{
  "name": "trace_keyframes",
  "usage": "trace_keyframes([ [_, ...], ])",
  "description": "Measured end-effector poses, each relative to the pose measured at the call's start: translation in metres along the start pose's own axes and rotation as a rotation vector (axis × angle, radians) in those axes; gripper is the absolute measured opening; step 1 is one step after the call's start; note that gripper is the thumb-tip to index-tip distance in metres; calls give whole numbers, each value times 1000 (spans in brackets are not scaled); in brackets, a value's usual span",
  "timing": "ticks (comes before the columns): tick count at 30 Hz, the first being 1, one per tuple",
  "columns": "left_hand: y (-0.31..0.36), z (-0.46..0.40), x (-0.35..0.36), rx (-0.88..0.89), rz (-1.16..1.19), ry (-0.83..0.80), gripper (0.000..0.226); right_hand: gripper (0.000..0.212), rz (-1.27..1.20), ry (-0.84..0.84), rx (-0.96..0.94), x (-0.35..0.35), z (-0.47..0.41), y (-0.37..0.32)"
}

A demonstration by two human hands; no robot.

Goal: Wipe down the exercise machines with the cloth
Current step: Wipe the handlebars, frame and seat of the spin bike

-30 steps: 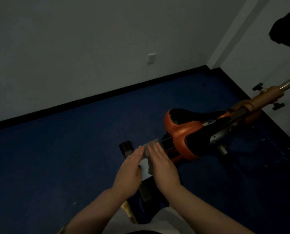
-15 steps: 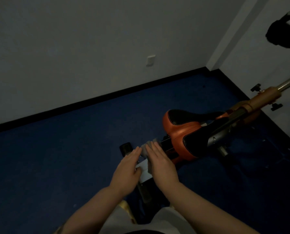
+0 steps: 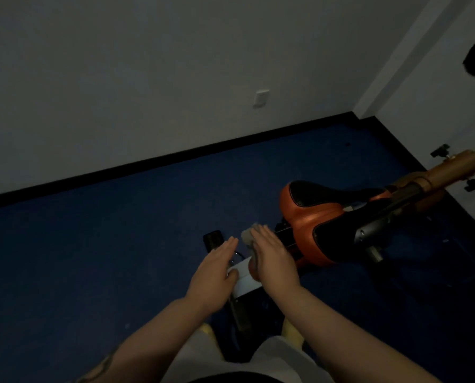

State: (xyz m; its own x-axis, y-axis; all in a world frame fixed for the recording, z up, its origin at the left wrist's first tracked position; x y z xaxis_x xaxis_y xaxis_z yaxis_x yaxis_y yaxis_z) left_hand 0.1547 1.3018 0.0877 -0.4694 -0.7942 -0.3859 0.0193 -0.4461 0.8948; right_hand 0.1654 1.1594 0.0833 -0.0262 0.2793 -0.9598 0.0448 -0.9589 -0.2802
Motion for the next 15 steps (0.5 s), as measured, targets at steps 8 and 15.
trace_keyframes([
  [8,2,-4,-1,-3,16,1,63,54,1,-58,8,4,2,-4],
  [15,3,-7,-4,-2,33,9,64,56,27,-66,20,7,-4,-8],
])
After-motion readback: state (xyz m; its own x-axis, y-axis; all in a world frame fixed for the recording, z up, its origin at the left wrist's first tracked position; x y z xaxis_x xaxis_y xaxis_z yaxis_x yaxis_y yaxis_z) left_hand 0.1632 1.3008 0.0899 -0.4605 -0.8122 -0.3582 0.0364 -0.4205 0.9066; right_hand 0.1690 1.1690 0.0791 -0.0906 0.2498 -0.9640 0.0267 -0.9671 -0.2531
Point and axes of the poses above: each hand's wrist, its own z-axis away from the middle knuckle, its own x-axis out of the palm, y = z × x, the point moved 7 cm from there along -z, towards the middle knuckle, and after that the axes turned 15 degrees about z, right-handed, at the moved point
